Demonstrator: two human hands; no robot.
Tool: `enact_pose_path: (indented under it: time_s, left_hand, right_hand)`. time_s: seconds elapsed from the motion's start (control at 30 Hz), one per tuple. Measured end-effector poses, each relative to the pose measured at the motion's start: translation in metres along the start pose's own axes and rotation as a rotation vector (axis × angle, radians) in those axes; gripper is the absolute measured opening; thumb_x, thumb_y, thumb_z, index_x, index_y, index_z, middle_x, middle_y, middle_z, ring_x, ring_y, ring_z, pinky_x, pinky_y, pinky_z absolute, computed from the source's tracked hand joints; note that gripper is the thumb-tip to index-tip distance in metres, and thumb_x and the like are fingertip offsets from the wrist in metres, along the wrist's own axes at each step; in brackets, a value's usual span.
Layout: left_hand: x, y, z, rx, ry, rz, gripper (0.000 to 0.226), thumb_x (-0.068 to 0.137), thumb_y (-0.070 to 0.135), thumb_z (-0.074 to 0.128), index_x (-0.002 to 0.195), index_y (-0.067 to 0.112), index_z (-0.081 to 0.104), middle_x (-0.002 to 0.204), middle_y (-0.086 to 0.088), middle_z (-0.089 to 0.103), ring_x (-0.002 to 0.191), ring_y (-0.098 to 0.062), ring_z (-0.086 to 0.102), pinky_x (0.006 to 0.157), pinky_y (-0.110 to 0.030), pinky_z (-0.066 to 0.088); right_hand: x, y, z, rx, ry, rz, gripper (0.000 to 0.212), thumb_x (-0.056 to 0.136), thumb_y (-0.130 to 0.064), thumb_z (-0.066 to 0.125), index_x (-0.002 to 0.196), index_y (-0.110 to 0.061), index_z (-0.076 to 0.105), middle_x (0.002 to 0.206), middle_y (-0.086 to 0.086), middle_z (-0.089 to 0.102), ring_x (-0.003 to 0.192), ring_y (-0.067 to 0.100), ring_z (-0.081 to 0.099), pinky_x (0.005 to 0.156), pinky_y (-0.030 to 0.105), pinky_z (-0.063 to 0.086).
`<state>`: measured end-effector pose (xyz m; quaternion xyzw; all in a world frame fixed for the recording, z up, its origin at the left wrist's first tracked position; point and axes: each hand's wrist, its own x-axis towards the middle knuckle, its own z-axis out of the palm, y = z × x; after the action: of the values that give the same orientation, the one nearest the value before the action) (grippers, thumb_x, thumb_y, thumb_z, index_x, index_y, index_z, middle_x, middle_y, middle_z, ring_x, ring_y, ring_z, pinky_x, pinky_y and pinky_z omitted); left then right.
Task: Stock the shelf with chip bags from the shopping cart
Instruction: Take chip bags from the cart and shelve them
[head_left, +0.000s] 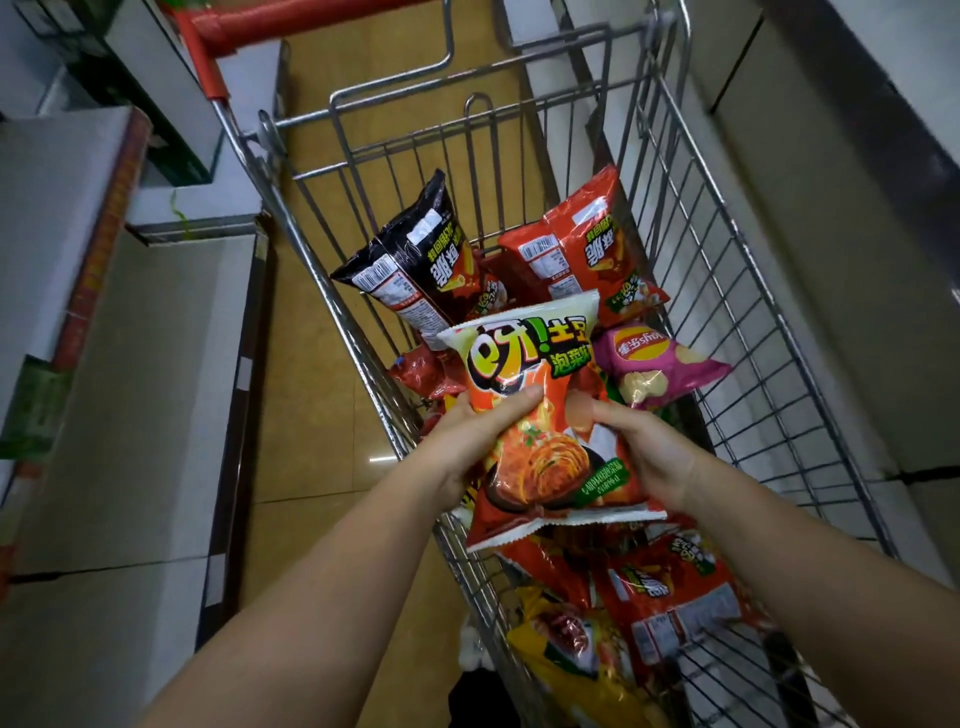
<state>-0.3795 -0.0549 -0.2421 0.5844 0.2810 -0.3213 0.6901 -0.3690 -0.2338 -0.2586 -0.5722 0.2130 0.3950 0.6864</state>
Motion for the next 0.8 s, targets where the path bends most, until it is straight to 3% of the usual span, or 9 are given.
enact_pose_path:
  time_s: [0.1,0.17,0.27,0.33,0.4,0.53,0.7,0.8]
  left_hand:
    - [0.001,-0.003,-0.001,-0.097,0.052,0.025,0.075,0.064,0.034,0.082,0.129,0.02,0.048,0.111,-0.009,0.069,0.096,-0.027,0.068,0.085,-0.04,0.054]
    - [0.002,-0.005,-0.001,-0.139,0.112,0.022,0.066,0.071,0.028,0.081,0.129,0.019,0.049,0.113,-0.009,0.069,0.097,-0.027,0.068,0.085,-0.041,0.054]
    - [0.002,-0.01,0.0,-0.176,0.162,-0.012,0.083,0.059,0.038,0.088,0.129,0.019,0.049,0.114,-0.008,0.068,0.099,-0.028,0.067,0.092,-0.048,0.052]
    - [0.006,-0.015,-0.002,-0.212,0.184,-0.012,0.106,0.038,0.051,0.088,0.131,0.021,0.048,0.114,-0.006,0.068,0.1,-0.028,0.067,0.093,-0.05,0.051]
    - [0.01,-0.017,-0.004,-0.231,0.213,0.014,0.111,0.034,0.055,0.085,0.133,0.021,0.046,0.118,-0.006,0.066,0.105,-0.028,0.065,0.095,-0.049,0.05]
    - [0.012,-0.018,-0.007,-0.276,0.216,0.005,0.112,0.042,0.056,0.085,0.138,0.028,0.035,0.128,-0.006,0.059,0.114,-0.03,0.059,0.1,-0.053,0.045]
    - [0.016,-0.024,-0.008,-0.306,0.189,0.003,0.099,0.066,0.043,0.083,0.144,0.026,0.025,0.129,-0.003,0.058,0.117,-0.026,0.056,0.104,-0.05,0.041]
    - [0.017,-0.022,-0.011,-0.303,0.184,0.017,0.092,0.074,0.037,0.079,0.144,0.024,0.022,0.128,-0.003,0.057,0.117,-0.025,0.056,0.104,-0.047,0.042]
  right_hand:
    - [0.001,-0.017,0.001,-0.173,0.03,-0.041,0.058,0.071,-0.042,0.071,0.122,-0.017,0.06,0.119,0.009,0.065,0.111,0.028,0.059,0.1,0.047,0.043]
    - [0.005,-0.039,0.007,-0.291,0.161,-0.159,0.058,0.08,-0.042,0.067,0.131,-0.019,0.05,0.13,0.006,0.056,0.116,0.023,0.053,0.103,0.044,0.041]
    - [0.014,-0.079,0.028,-0.555,0.345,-0.387,0.047,0.092,-0.029,0.057,0.135,-0.015,0.045,0.13,0.004,0.053,0.101,0.015,0.053,0.096,0.043,0.045]
    - [0.025,-0.105,0.05,-0.691,0.363,-0.509,0.045,0.091,-0.025,0.058,0.134,-0.016,0.047,0.131,0.004,0.053,0.107,0.015,0.054,0.097,0.039,0.043]
    - [0.038,-0.126,0.076,-0.804,0.328,-0.582,0.047,0.091,-0.024,0.058,0.136,-0.016,0.045,0.134,0.004,0.052,0.119,0.018,0.051,0.103,0.035,0.04]
    - [0.068,-0.156,0.129,-0.832,0.326,-0.563,0.05,0.094,-0.029,0.052,0.139,-0.012,0.04,0.14,0.007,0.047,0.125,0.023,0.046,0.101,0.034,0.037]
    - [0.102,-0.17,0.155,-0.756,0.45,-0.436,0.046,0.093,-0.035,0.051,0.128,-0.004,0.048,0.128,0.012,0.054,0.11,0.025,0.052,0.088,0.035,0.042]
    - [0.113,-0.167,0.149,-0.768,0.443,-0.409,0.028,0.092,-0.031,0.054,0.111,-0.011,0.057,0.113,0.01,0.061,0.099,0.023,0.056,0.083,0.034,0.046]
